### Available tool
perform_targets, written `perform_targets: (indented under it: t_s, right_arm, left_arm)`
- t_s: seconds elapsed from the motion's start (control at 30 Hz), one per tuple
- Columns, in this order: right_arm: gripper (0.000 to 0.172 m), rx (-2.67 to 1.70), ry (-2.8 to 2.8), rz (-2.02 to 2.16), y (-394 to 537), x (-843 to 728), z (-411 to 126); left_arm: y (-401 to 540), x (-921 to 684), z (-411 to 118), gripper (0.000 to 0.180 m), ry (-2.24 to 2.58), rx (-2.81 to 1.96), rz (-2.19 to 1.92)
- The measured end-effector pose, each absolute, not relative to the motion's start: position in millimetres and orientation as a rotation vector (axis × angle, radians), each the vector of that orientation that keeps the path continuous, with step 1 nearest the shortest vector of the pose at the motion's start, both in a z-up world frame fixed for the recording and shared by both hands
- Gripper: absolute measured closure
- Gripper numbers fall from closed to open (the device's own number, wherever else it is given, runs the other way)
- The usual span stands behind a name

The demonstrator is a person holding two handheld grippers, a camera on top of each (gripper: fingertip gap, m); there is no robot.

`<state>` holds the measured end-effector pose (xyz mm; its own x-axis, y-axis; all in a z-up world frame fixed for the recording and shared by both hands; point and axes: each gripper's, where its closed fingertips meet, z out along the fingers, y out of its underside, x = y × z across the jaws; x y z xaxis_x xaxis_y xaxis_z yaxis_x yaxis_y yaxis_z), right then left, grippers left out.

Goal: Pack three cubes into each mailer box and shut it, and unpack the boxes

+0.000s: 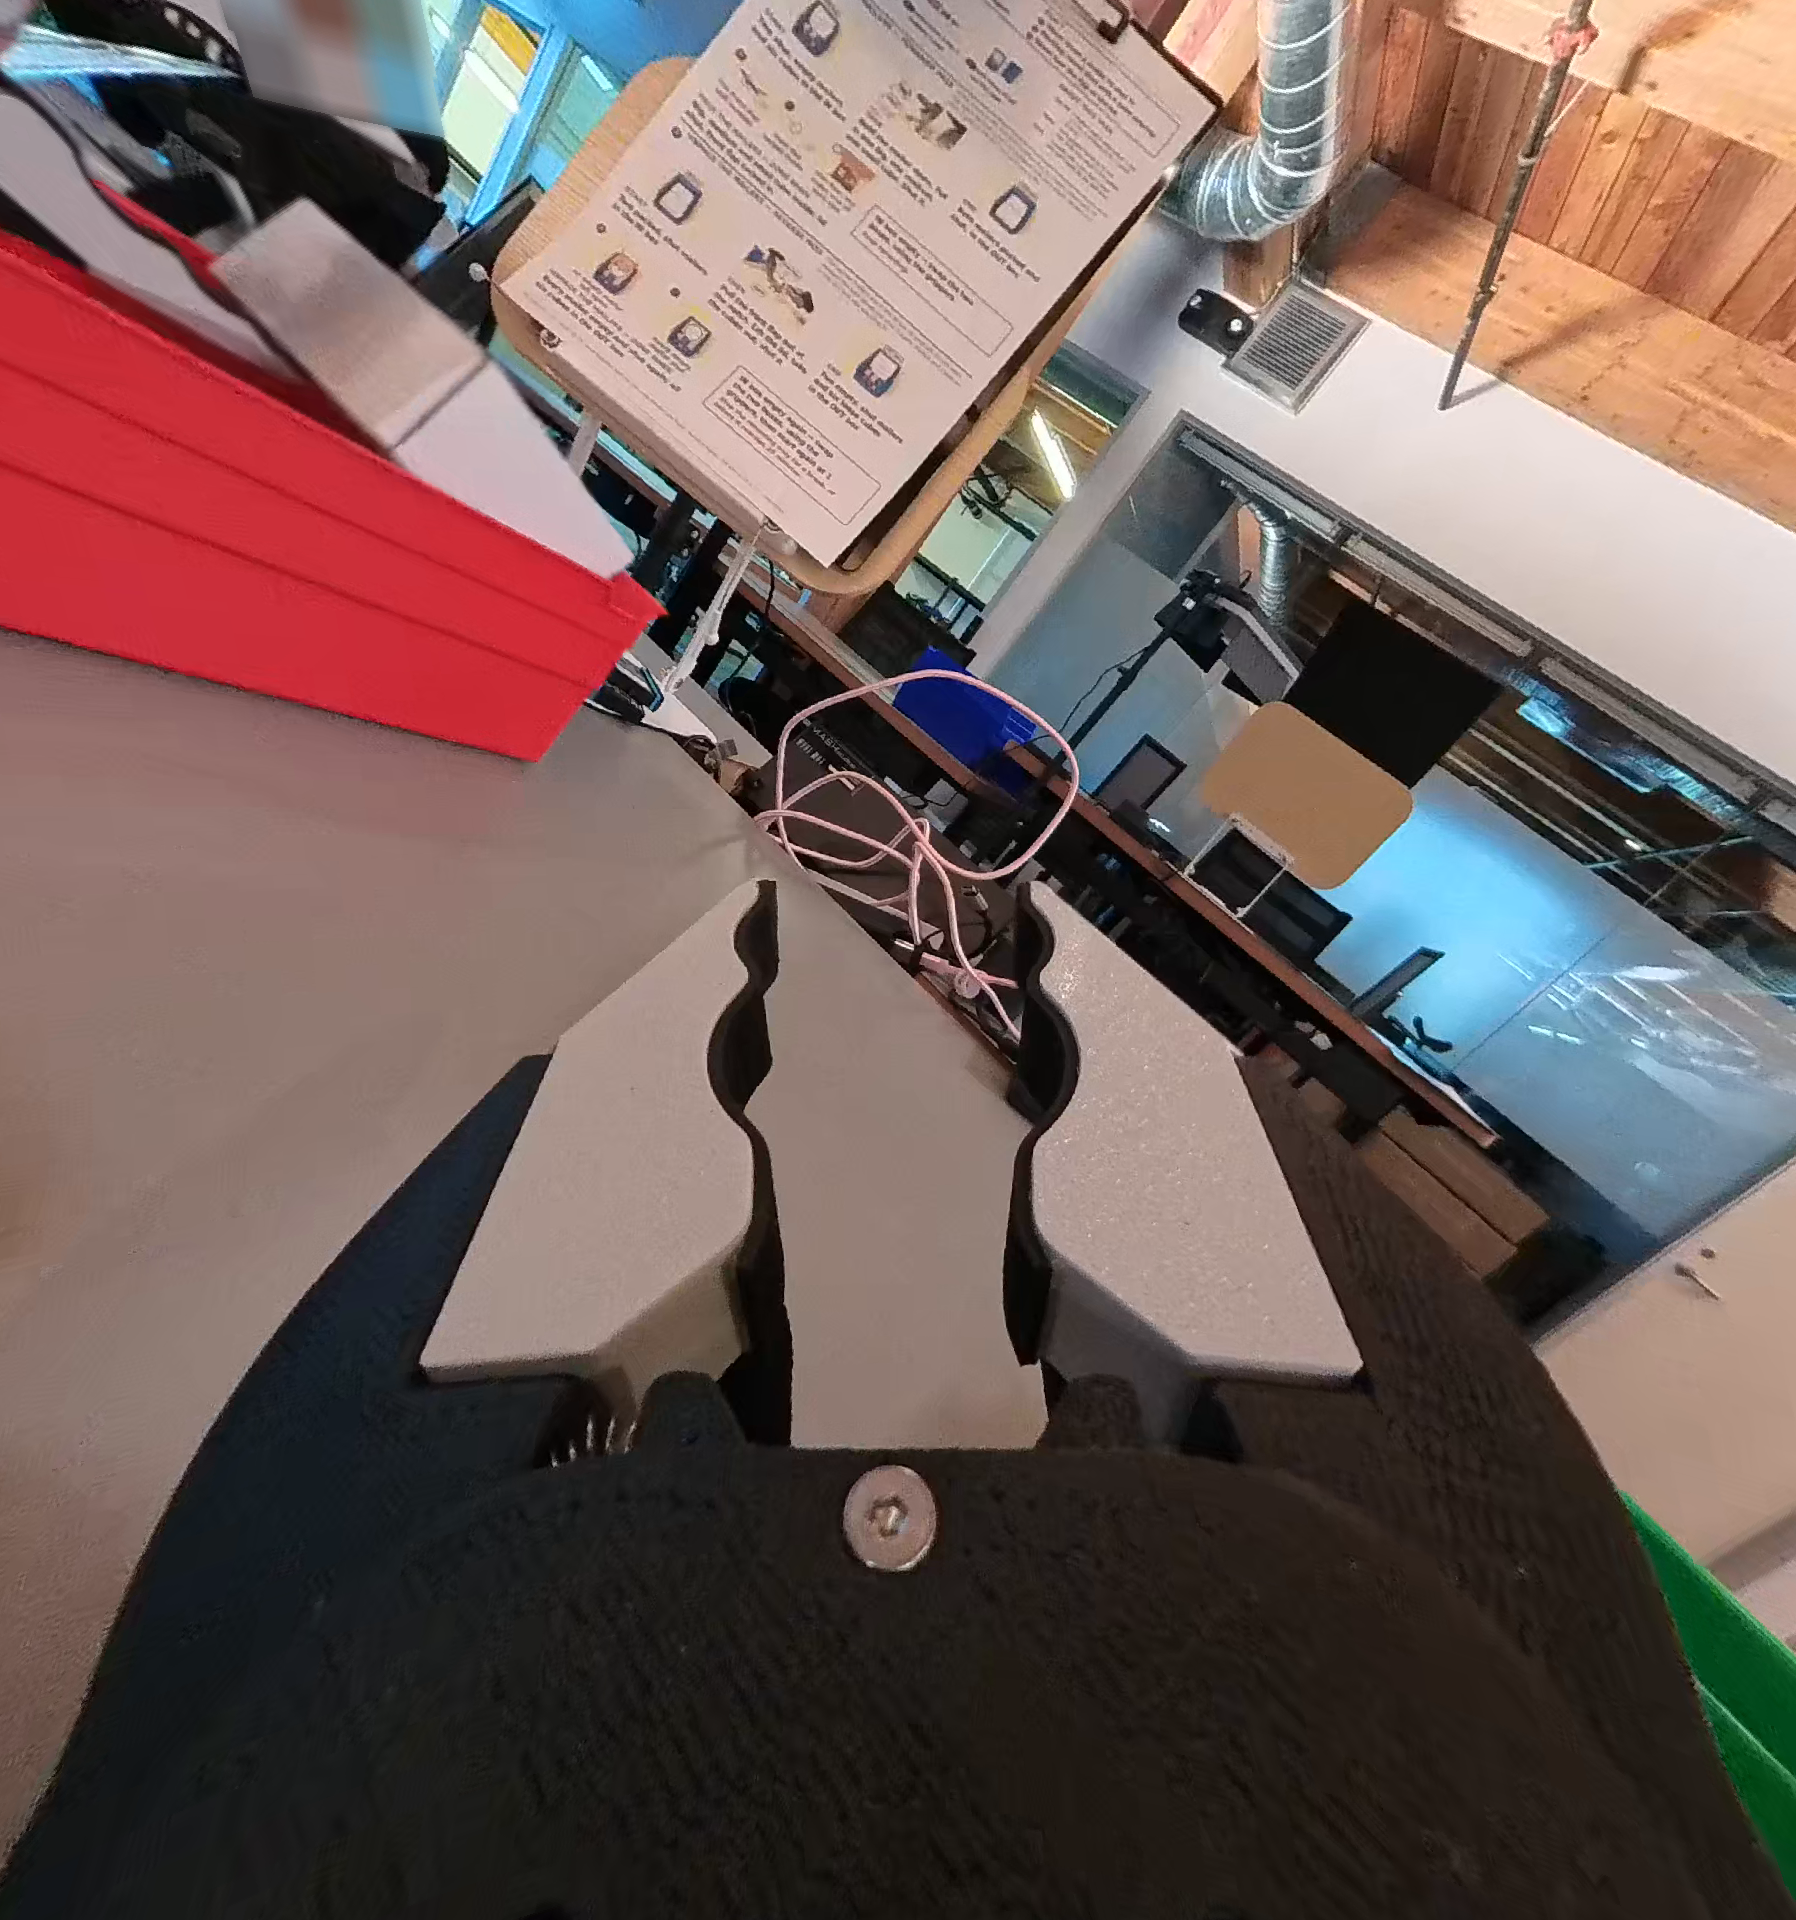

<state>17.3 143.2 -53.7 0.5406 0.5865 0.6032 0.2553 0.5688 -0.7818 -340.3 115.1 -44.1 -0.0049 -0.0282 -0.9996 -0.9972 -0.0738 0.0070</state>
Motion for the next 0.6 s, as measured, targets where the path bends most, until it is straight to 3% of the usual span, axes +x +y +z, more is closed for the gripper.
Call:
perform_targets:
  t_s: [0.27,0.43,0.6]
  right_arm:
    - [0.128,-0.987,-1.021,0.237,143.7,17.6,-54.2]
    - [0.129,-0.987,-1.028,0.230,144.5,17.8,-55.3]
    - [0.129,-0.985,-1.011,0.233,145.0,21.2,-51.3]
  left_arm:
    - [147.6,-342.9,-58.0,0.090,1.241,-1.462,1.154]
    - [157.7,-342.1,-62.2,0.116,1.362,-1.482,1.216]
    - [153.4,-346.3,-40.9,0.116,1.287,-1.448,1.343]
